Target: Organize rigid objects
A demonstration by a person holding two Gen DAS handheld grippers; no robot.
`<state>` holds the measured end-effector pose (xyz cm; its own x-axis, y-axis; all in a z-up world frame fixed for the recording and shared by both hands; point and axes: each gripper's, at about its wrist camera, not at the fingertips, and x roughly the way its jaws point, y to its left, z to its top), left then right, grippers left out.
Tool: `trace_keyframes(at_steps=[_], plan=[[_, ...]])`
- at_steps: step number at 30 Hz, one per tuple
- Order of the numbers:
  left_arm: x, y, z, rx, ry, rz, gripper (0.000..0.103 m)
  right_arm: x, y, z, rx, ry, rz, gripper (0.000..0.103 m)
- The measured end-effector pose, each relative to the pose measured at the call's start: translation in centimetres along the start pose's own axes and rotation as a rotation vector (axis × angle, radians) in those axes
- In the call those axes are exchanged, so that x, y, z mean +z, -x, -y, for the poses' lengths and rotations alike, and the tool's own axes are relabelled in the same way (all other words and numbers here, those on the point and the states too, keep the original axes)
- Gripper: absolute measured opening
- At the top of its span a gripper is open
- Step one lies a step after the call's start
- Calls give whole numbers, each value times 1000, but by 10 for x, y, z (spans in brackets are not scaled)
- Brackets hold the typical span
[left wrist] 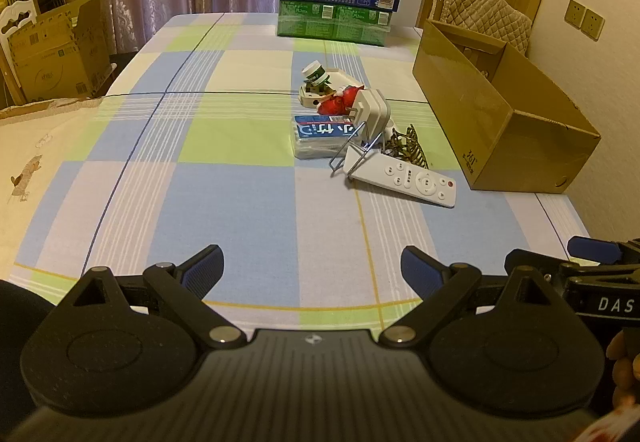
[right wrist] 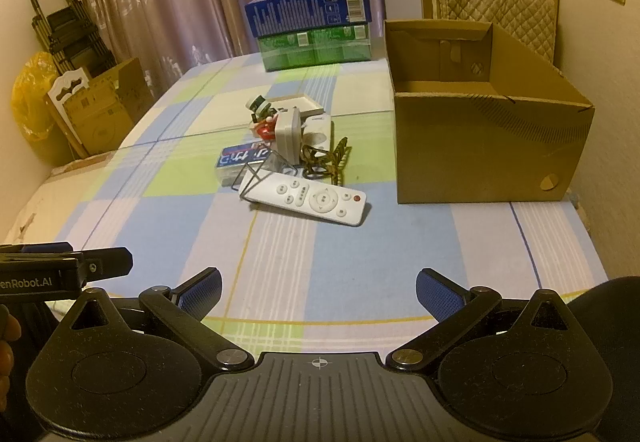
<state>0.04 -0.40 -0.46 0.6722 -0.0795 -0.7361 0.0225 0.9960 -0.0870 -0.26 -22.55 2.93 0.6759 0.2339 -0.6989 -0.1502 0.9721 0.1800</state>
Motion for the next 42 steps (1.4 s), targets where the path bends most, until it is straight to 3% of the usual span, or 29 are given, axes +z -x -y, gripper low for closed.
trace_keyframes(at_steps=[19, 25, 31, 38, 42], plan=[[-1, 0, 0, -5, -2, -1, 93, 1, 0, 0, -1, 1, -3, 101], [6, -1, 0, -39, -22, 6, 93, 3, -3, -1, 17, 32, 2, 101], [32, -14, -7, -12, -115, 36, 93, 16, -14, -5, 37, 135, 24, 101], [63, -43, -19, -41, -223, 38, 93, 35, -43, -14, 33, 351, 26, 100], [68, -66, -22, -73, -277, 32, 92, 41, -72, -16, 30, 461, -16, 92]])
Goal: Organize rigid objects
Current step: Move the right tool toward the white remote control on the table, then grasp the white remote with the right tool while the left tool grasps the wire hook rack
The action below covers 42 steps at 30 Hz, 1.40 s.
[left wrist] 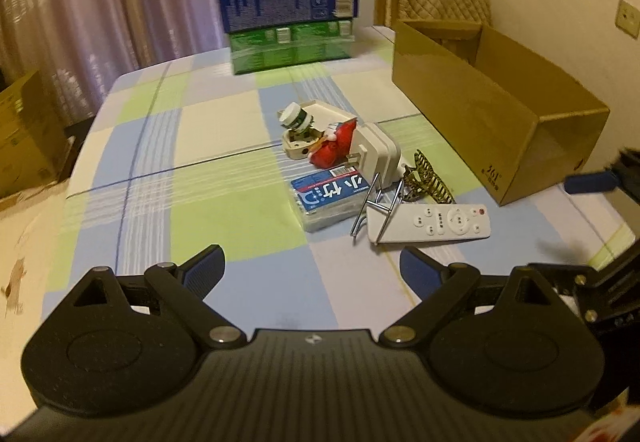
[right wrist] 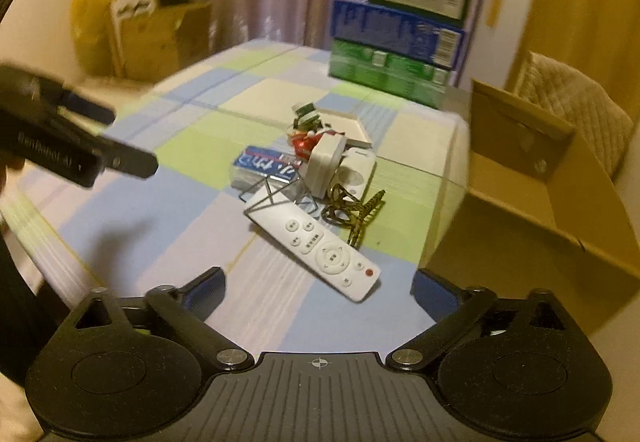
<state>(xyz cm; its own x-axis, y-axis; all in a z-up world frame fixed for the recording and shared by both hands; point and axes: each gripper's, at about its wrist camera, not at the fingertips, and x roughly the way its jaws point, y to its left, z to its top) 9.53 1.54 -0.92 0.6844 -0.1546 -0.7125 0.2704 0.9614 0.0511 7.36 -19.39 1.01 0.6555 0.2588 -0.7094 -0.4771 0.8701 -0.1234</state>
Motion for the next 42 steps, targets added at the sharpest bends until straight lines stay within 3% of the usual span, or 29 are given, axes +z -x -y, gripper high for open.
trace_keyframes(at_steps=[4, 12, 20, 30, 33, 38, 42], plan=[[2, -27, 1, -42, -62, -3, 91, -1, -32, 1, 22, 96, -33, 82], [7, -68, 0, -121, -117, 8, 77, 3, -88, 2, 81, 264, -44, 63], [5, -92, -7, -172, -109, -25, 65, 15, -127, -1, 108, 360, -60, 59], [5, -94, -8, -221, -99, -7, 64, 16, -122, 0, 151, 245, -140, 37], [5, -94, -3, -221, -115, -4, 64, 6, -111, 5, 159, 115, -168, 36], [8, -96, 11, -211, -161, 20, 64, -13, -94, 16, 81, -71, -160, 36], [12, -102, 25, -209, -218, 38, 50, -19, -89, 20, 48, -115, -134, 36]])
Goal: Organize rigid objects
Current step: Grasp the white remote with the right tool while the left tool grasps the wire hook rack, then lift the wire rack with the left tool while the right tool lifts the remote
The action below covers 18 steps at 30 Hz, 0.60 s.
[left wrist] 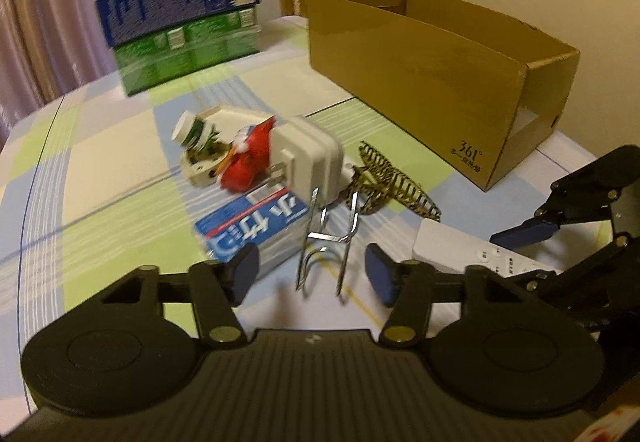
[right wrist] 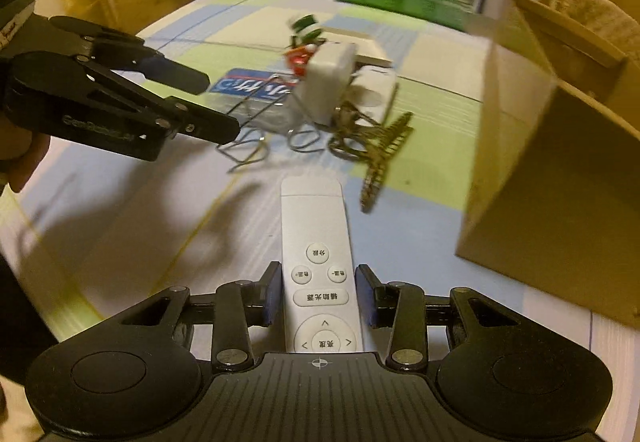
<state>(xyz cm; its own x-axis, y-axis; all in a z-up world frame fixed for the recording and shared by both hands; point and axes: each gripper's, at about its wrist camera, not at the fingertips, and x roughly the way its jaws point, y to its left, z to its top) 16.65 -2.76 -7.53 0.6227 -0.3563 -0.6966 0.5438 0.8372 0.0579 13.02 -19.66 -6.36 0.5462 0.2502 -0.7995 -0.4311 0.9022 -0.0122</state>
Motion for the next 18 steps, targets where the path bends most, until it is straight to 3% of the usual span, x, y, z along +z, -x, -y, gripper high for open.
trace_keyframes(at_steps=[7, 12, 18], plan=[[9, -19, 18, 22, -90, -3, 31, -2, 1, 5, -17, -26, 29, 36], [11, -27, 21, 42, -111, -24, 24, -2, -1, 8, -20, -31, 49, 38], [9, -27, 23, 54, -110, -38, 24, -2, -1, 8, -22, -32, 51, 40]])
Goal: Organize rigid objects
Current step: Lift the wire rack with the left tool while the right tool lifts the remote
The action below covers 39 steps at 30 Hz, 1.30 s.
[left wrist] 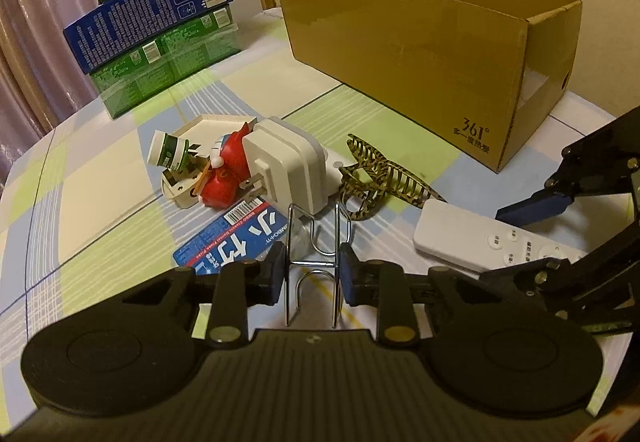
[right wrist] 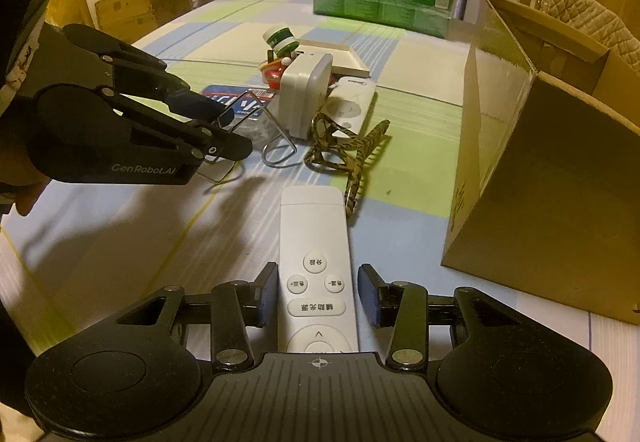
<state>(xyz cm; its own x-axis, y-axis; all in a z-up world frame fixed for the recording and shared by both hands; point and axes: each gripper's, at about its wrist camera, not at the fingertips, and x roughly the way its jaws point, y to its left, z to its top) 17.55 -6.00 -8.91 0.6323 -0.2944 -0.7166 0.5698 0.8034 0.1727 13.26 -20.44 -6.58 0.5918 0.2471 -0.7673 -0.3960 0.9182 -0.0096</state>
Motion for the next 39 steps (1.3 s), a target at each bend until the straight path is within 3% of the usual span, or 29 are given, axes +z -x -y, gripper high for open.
trace_keyframes(at_steps=[8, 21, 24, 39], plan=[[-3, 11, -12, -34, 149, 3, 23, 1, 0, 0, 2, -14, -3, 39], [-10, 11, -18, -88, 231, -10, 23, 1, 1, -5, 12, -17, -2, 36], [-10, 9, -20, -94, 264, 1, 30, 2, 1, -5, 10, -20, -1, 36], [1, 2, -11, -99, 249, 56, 30, 2, 1, -2, 1, -31, 1, 36]])
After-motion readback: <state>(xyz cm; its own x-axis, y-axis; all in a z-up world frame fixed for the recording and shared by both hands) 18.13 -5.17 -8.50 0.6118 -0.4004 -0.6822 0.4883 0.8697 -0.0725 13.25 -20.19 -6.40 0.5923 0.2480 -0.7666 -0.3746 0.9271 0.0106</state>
